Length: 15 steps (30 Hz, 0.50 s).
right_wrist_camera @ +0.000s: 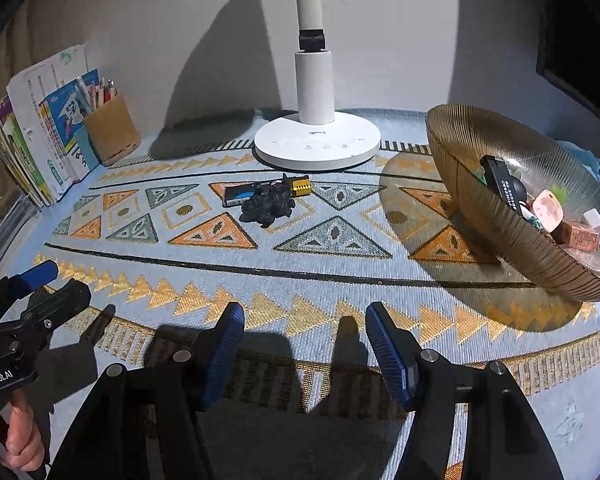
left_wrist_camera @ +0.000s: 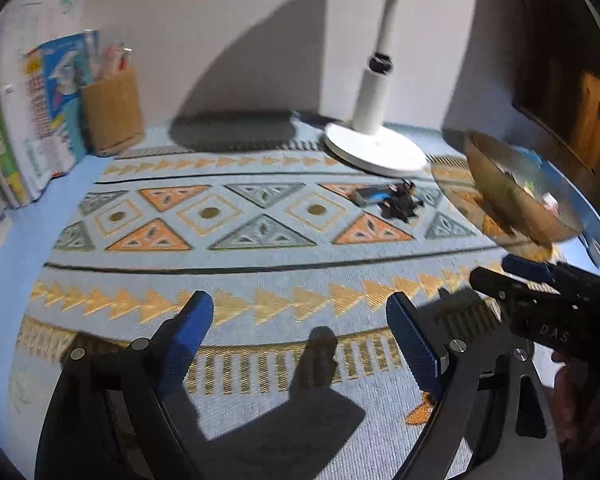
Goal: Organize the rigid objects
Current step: 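Move both grippers back toward the remaining pile, then grasp the blue FASHION lighter with the left gripper while the right gripper grasps the black figurine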
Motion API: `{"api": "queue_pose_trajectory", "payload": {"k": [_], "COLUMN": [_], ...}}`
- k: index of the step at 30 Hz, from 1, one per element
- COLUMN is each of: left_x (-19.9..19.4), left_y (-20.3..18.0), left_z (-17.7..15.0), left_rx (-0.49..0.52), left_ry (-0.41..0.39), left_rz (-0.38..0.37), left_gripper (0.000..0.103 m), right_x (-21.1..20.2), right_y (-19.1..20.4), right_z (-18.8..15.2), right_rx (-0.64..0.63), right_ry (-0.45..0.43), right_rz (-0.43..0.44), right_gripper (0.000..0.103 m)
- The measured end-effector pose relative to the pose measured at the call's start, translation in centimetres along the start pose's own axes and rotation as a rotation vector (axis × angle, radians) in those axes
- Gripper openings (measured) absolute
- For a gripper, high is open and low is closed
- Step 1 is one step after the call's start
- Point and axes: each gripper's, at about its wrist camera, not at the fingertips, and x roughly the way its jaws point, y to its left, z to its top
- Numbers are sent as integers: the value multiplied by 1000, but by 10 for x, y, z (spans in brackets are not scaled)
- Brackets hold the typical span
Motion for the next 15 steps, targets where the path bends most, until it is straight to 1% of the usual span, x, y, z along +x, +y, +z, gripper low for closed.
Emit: {"api": "queue_pose_trajectory", "payload": {"k": [1,2,3,6,10,11,14,15], "left_x": [4,7,9,23,63,73,94,100], "left_y": [-2,-4,-7,-13,-20,-22,-27,-28], "left_z": [6,12,18,45,73,78,86,89], "left_rx": [32,70,110,240,342,363,406,413], "left_ry": [24,36,43,57,97,105,115,122], "left_rz": [-9,-2,2,-22,-55,-67,-91,-104], "left_gripper": [87,87,87,87,87,86,82,78], "right_x": [2,4,9,17,34,38,53,58], "right_y": [-1,-2,-5,-10,-11,-10,-6,-6], "right_z": [1,2,5,19,49,55,72,76], "right_rx": [5,14,25,60,83,86,91,97], "right_ry": [16,35,70,116,120,115,107,109], "right_rz": [13,27,51,120,139,145,143,148], "right_gripper": [61,61,61,61,61,59,58,58]}}
